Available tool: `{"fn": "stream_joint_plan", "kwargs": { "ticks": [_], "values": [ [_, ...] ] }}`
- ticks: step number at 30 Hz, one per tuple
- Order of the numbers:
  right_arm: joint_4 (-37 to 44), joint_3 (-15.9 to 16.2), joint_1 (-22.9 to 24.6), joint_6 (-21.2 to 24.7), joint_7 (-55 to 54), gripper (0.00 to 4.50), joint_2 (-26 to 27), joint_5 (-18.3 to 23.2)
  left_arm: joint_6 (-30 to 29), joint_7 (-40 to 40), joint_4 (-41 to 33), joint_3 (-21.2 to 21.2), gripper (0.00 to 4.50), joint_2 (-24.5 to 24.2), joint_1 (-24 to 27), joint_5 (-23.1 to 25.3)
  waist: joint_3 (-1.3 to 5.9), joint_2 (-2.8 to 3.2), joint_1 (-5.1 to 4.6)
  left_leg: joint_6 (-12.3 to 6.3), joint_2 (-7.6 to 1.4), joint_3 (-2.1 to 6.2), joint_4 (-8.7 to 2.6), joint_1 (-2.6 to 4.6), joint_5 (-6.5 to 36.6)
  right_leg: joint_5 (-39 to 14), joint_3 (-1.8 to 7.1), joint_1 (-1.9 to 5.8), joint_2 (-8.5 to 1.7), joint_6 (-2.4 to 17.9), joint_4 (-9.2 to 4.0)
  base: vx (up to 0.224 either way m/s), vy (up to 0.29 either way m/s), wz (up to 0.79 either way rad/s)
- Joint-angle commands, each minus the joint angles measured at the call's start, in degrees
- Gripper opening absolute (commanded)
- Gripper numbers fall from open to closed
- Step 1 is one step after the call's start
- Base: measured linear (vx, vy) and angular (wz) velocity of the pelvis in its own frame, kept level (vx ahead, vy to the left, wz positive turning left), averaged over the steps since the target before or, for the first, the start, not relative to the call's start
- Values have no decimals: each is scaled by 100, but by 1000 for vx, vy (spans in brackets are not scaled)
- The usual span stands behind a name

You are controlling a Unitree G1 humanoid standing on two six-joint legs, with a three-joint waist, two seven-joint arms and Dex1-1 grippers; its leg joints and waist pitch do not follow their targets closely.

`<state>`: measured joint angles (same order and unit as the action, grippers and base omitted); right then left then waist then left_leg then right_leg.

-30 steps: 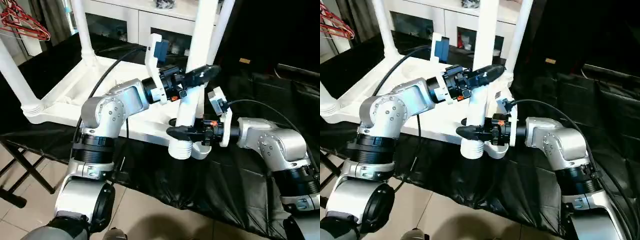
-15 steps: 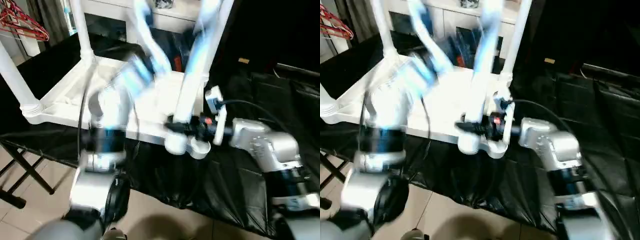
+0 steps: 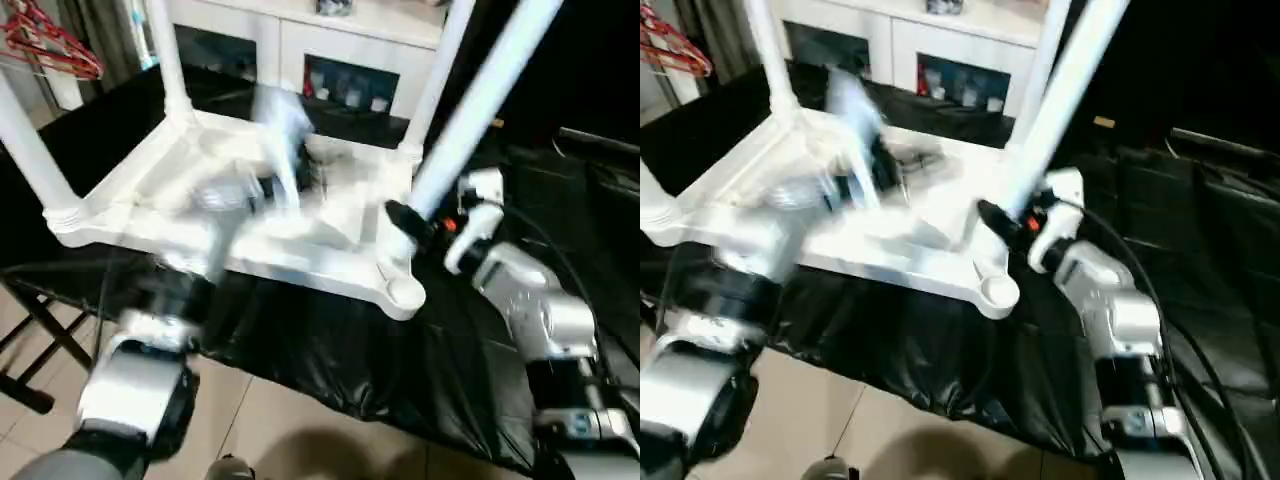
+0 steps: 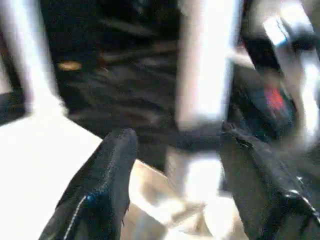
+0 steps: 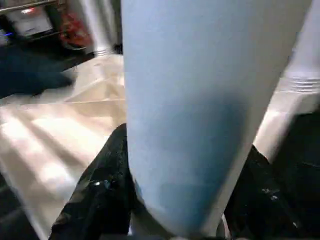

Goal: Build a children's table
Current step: Rotate table base

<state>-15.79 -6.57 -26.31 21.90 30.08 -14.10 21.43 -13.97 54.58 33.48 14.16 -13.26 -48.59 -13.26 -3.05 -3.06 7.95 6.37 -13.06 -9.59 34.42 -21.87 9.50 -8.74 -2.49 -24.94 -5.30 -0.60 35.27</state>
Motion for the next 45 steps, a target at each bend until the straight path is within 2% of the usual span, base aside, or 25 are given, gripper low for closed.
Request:
{"fn": "stream_joint_plan", "kwargs": {
  "ticks": [1, 2, 3, 4, 6, 8, 9, 10, 14, 15, 16, 18, 26, 27, 29, 31, 32, 35, 36, 38, 39, 40, 42, 43, 45],
  "values": [
    [360, -177, 275, -49, -173, 190, -133, -117, 747, 701, 900, 514, 287, -78, -170, 635, 450, 38, -39, 36, 159, -127, -395, 83, 950, -785, 112, 433, -95, 919, -397, 0, 0, 0],
    [360, -177, 275, -49, -173, 190, -133, -117, 747, 701, 900, 514, 276, -78, -170, 635, 461, 50, -27, 47, 146, -136, -389, 111, 992, -847, 122, 422, -100, 877, -379, 0, 0, 0],
    [433, -159, 347, -57, -192, 190, -154, -134, 900, 859, 1148, 571, 276, -72, -226, 738, 469, 138, -45, 77, 138, -106, -401, 96, 982, -798, 129, 435, -115, 917, -344, 0, 0, 0],
    [433, -159, 347, -57, -192, 190, -154, -134, 900, 859, 1148, 571, 269, -72, -226, 738, 470, 84, -67, 93, 131, -109, -399, 81, 1016, -782, 119, 446, -115, 944, -349, 0, 0, 0],
    [609, -133, 498, -36, -220, 190, -201, -171, 1057, 1210, 1558, 713, 252, -81, -337, 886, 466, 187, -117, 100, 130, -97, -402, 83, 1156, -853, 114, 444, -120, 1063, -349, 0, 0, 0],
    [686, -132, 561, -18, -237, 190, -223, -181, 1125, 1337, 1733, 777, 237, -81, -383, 945, 459, 145, -163, 57, 132, -100, -403, 70, 1235, -996, 108, 452, -120, 1077, -380, 0, 0, 0],
    [786, -146, 638, 18, -257, 190, -253, -184, 1240, 1349, 1952, 851, 224, -66, -442, 1042, 450, 226, -169, 59, 143, -101, -401, 77, 1268, -1100, 112, 432, -121, 1057, -404, 0, 0, 0],
    [808, -149, 656, 27, -261, 190, -259, -184, 1263, 1333, 2001, 870, 223, -61, -454, 1071, 455, 191, -187, 57, 135, -99, -401, 88, 1356, -1219, 108, 436, -114, 1017, -420, 0, 0, 0],
    [990, -157, 797, 92, -305, 190, -291, -174, 1504, 1201, 2456, 999, 183, -24, -563, 1308, 451, 195, -220, -8, 149, -101, -398, 64, 1363, -1444, 103, 438, -113, 960, -453, 0, 0, 0],
    [998, -156, 802, 95, -308, 190, -291, -174, 1521, 1194, 2483, 1002, 183, -22, -569, 1321, 454, 209, -231, -17, 149, -97, -400, 57, 1349, -1515, 98, 437, -115, 936, -459, 0, 0, 0],
    [1064, -143, 850, 114, -330, 190, -289, -180, 1709, 1139, 2784, 1021, 179, -3, -649, 1476, 459, 283, -237, -14, 149, -90, -396, 64, 1356, -1499, 97, 424, -113, 957, -464, 0, 0, 0],
    [1073, -133, 861, 114, -336, 190, -286, -191, 1810, 1099, 2953, 1025, 153, 2, -693, 1578, 462, 234, -279, -26, 158, -90, -400, 51, 1405, -1472, 84, 439, -95, 959, -475, 0, 0, 0],
    [1041, -1, 794, 112, -339, 190, -260, -242, 2074, 772, 3465, 1078, 92, -35, -828, 1906, 458, 242, -275, -109, 131, -91, -399, 61, 1349, -1379, 90, 419, -118, 1081, -458, 0, 0, 0],
    [1039, 16, 782, 115, -326, 190, -257, -241, 2025, 802, 3465, 1048, 77, -38, -830, 1874, 459, 205, -275, -120, 130, -94, -399, 59, 1334, -1370, 89, 423, -121, 1091, -460, 0, 0, 0],
    [1039, 27, 773, 118, -317, 190, -253, -239, 1985, 827, 3462, 1023, 58, -40, -831, 1846, 457, 231, -272, -125, 128, -93, -400, 58, 1321, -1341, 92, 418, -127, 1122, -451, 0, 0, 0],
    [1021, 55, 745, 125, -295, 190, -254, -245, 1880, 857, 3471, 969, 50, -53, -843, 1826, 458, 213, -276, -138, 128, -89, -401, 38, 1269, -1300, 94, 436, -131, 1127, -434, 0, 0, 0],
    [1004, 71, 730, 124, -279, 190, -260, -255, 1865, 852, 3498, 990, 43, -70, -847, 1897, 461, 165, -281, -153, 129, -95, -400, 29, 1240, -1277, 92, 442, -132, 1124, -437, 0, 0, 0],
    [942, 118, 678, 103, -230, 190, -271, -283, 1686, 708, 3511, 1024, 29, -114, -819, 2015, 451, 191, -296, -161, 137, -89, -404, 13, 1196, -1401, 85, 449, -140, 1062, -443, 0, 0, 0],
    [870, 210, 575, 108, -115, 190, -303, -282, 1289, 543, 3547, 830, 22, -66, -803, 1941, 448, 110, -305, -184, 137, -98, -397, 7, 1175, -1479, 82, 446, -144, 1040, -439, 0, 0, 0],
    [843, 248, 531, 112, -64, 190, -315, -276, 1146, 501, 3549, 753, 13, -42, -794, 1901, 439, 136, -322, -192, 143, -97, -397, 9, 1186, -1577, 79, 441, -149, 1041, -444, 0, 0, 0],
    [793, 314, 447, 123, 31, 190, -332, -259, 964, 431, 3472, 673, 9, -8, -737, 1841, 429, 97, -336, -208, 140, -96, -396, 13, 1216, -1797, 74, 431, -159, 992, -460, 0, 0, 0],
    [787, 321, 436, 125, 40, 190, -333, -257, 953, 429, 3457, 666, 3, -4, -728, 1833, 423, 109, -342, -225, 138, -98, -397, 17, 1228, -1838, 78, 416, -154, 978, -481, 0, 0, 0],
    [673, 400, 303, 116, 151, 190, -336, -264, 868, 544, 3193, 563, 1, 71, -577, 1668, 425, 45, -358, -251, 129, -101, -400, 10, 1202, -1762, 78, 419, -145, 1010, -470, 0, 0, 0],
    [627, 426, 261, 102, 184, 190, -336, -277, 868, 619, 3087, 536, 1, 95, -520, 1611, 425, 76, -352, -264, 123, -100, -401, 24, 1184, -1679, 81, 406, -151, 1078, -462, 0, 0, 0],
    [443, 504, 114, 51, 273, 190, -317, -335, 964, 717, 2727, 526, 0, 165, -311, 1540, 428, 64, -350, -306, 113, -111, -393, 32, 1187, -1559, 87, 395, -151, 1163, -455, 0, 0, 0]
  ]
}}
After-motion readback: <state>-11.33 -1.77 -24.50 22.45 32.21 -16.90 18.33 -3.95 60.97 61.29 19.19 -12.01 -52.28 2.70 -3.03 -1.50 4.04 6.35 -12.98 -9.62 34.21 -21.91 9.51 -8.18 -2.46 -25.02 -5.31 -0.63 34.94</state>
